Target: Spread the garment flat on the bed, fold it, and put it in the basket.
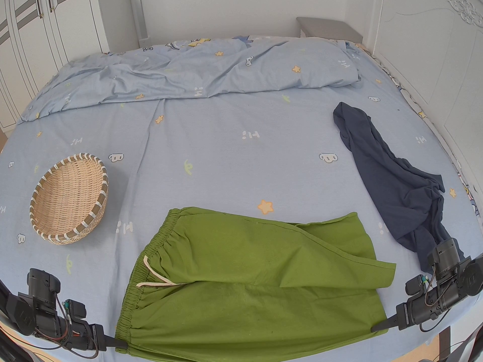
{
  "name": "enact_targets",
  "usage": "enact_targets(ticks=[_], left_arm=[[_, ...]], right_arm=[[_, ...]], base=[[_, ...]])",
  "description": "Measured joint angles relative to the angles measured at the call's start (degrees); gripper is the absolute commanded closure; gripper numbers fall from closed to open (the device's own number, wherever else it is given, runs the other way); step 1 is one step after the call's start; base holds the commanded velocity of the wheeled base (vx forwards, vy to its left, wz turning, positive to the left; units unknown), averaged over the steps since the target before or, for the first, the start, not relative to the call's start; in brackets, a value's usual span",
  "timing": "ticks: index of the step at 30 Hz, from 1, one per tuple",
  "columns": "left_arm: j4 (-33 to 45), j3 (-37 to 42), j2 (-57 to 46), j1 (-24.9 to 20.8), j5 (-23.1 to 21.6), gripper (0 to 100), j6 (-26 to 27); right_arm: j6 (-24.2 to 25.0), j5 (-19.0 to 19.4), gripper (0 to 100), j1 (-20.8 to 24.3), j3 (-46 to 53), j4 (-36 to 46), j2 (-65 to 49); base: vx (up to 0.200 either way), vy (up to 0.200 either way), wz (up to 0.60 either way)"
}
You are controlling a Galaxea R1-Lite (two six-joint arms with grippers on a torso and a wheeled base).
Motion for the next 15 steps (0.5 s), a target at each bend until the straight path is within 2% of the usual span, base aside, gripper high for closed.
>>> enact_targets(ticks=[5, 14, 15], left_arm=[[1.4, 0.1, -0.4, -1.9, 0.2, 100, 0.0], [1.7, 0.0, -0.2, -2.4, 0.2, 100, 0.0], [1.7, 0.0, -0.1, -2.4, 0.2, 0, 0.0]], right_arm=[[-0.3, -0.7, 100, -0.4, 0.2, -0.2, 1.3], [-0.7, -0.6, 100, -0.2, 0.5, -0.2, 2.7], [-0.7, -0.6, 0, -0.2, 0.5, -0.3, 2.8]], base=[[0.000, 0.000, 0.00], [0.000, 0.000, 0.00], [0.000, 0.000, 0.00]])
